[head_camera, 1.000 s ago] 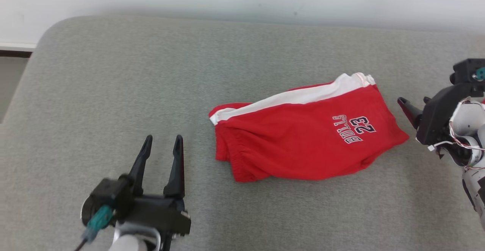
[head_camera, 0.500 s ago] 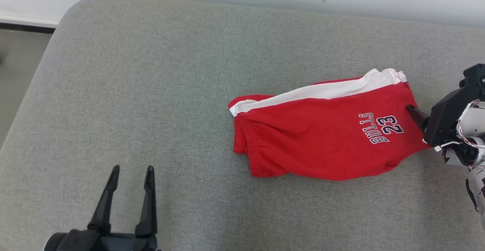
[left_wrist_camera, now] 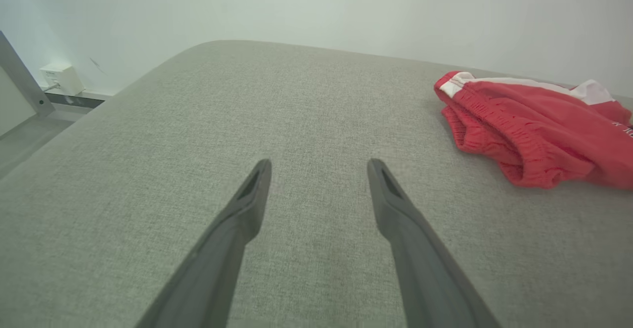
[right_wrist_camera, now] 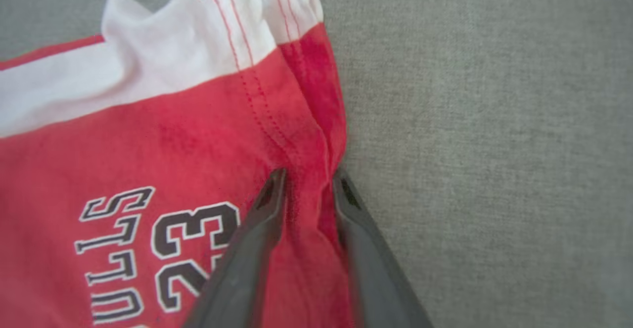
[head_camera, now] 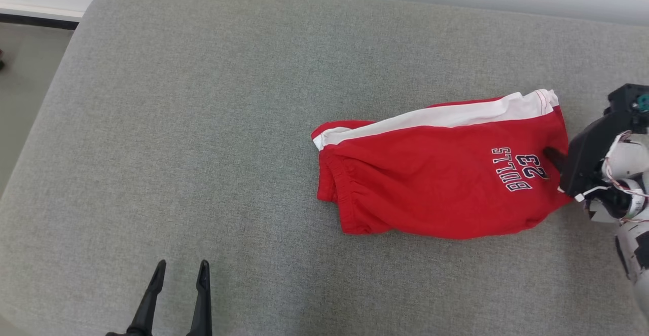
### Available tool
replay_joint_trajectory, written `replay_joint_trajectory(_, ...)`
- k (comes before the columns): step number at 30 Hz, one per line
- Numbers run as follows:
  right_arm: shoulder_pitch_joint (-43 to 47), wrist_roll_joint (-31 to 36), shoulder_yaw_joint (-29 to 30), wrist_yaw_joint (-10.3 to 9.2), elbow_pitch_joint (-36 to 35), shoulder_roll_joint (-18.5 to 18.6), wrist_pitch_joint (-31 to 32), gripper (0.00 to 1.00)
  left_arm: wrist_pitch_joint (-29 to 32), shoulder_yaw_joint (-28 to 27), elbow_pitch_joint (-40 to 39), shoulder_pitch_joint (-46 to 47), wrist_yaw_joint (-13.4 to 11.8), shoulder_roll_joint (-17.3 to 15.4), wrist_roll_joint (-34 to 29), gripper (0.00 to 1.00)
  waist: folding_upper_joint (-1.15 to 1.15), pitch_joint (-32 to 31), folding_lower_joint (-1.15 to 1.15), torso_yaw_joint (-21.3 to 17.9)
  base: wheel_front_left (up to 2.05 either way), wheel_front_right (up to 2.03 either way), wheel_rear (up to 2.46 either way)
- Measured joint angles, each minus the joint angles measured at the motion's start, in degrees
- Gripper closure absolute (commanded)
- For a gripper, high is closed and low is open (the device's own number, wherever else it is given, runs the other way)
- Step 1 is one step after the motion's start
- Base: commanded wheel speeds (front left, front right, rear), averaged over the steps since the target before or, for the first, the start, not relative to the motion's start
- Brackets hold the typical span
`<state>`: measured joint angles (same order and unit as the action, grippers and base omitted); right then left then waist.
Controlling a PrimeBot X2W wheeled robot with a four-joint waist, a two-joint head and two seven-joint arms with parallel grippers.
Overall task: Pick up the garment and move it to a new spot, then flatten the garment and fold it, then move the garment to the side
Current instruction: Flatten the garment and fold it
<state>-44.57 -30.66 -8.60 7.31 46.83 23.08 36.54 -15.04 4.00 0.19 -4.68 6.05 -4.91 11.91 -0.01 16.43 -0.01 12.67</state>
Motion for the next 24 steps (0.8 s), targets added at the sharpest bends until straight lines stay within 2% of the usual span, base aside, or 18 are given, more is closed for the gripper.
replay_joint_trajectory(9, 3.47, -0.53, 1.29, 0.18, -4.02, -0.92, -1.38, 1.0, 0.0, 0.15, 3.37, 0.64, 0.09, 0.29, -0.02, 0.0, 0.01, -1.21, 0.01, -1.02, 0.0, 0.0, 0.0)
replay_joint_trajectory(20, 7.85, 5.27, 6.6, 0.18, -6.89, 5.81, -5.35, 1.0, 0.0, 0.99, 4.69, 1.19, 0.35, 0.42, -0.19, 0.0, 0.01, -4.86, 0.01, -3.39, 0.0, 0.0, 0.0)
replay_joint_trajectory(24, 9.77, 8.87, 8.06, 0.18, -10.21, 8.12, -5.46, 1.0, 0.0, 1.25, 5.25, 1.18, 0.35, 0.44, -0.16, 0.0, 0.01, -6.22, 0.01, -4.26, 0.0, 0.0, 0.0)
